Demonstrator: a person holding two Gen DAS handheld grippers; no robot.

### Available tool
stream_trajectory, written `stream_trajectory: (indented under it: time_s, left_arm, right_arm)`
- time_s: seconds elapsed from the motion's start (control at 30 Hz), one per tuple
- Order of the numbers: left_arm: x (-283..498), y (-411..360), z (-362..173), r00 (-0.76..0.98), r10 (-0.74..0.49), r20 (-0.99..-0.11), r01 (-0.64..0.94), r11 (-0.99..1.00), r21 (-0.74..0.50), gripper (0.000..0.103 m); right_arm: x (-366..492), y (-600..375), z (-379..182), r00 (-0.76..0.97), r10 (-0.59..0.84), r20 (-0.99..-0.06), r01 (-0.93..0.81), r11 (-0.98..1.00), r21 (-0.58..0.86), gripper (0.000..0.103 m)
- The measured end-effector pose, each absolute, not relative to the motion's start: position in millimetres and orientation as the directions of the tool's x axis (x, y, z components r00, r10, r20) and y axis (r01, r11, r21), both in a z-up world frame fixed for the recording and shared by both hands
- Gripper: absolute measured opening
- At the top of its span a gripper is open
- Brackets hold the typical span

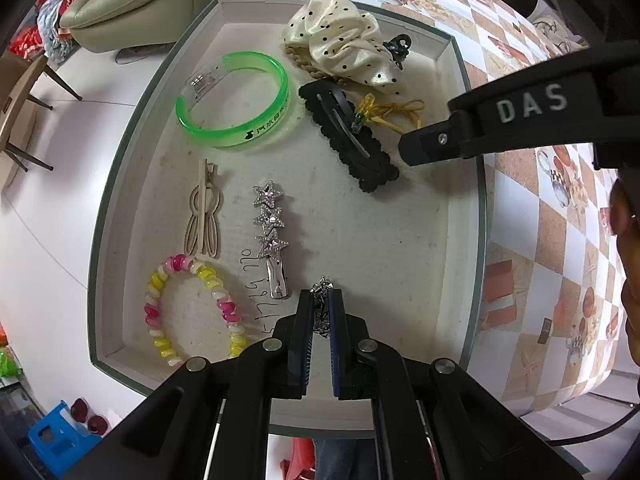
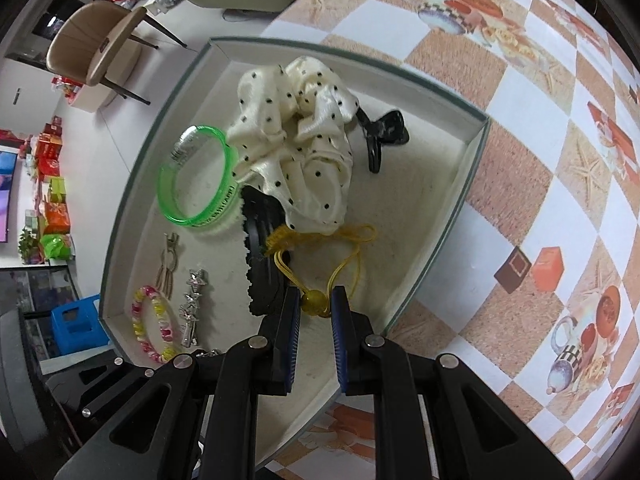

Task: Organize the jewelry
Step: 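Carry both items to the tray and open both grippers to release them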

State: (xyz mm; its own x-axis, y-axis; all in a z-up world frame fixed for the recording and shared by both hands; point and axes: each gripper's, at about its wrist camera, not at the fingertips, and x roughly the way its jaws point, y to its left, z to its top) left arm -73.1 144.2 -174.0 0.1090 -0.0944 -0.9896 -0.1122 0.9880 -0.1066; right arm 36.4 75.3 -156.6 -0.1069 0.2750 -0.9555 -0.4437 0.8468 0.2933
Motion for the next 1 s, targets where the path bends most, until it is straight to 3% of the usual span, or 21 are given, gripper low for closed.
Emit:
stream_trajectory:
  time_s: [0.2, 0.43, 0.5, 1.0]
  left_arm:
    - [-68, 133, -174, 0.098, -0.068, -0.993, -0.1, 0.992, -0.078, 0.012]
    - [-67, 127, -169, 0.094, -0.047, -0.994, -0.097, 0.994, -0.056, 0.012]
    - [-67, 127, -167, 0.097, -0.043, -0.994, -0.094, 0.994, -0.052, 0.012]
    - [-71, 130, -158, 0.107, -0.045, -0.993, -0.088, 0.995, -0.055, 0.012]
  right_arm:
    - [39, 83, -169, -0.134, 0.259, -0.957, -0.429, 0.855, 0.292, 0.019]
    - [42, 88, -155, -0.13, 0.296, -0.946, -0.433, 0.842, 0.322, 0.057]
    - [43, 89, -148, -0.124, 0.312, -0.942, -0.429, 0.839, 0.335, 0.06]
    - [46, 50, -104, -0.056, 0.368, -0.928, -0.369, 0.856, 0.362, 0.063]
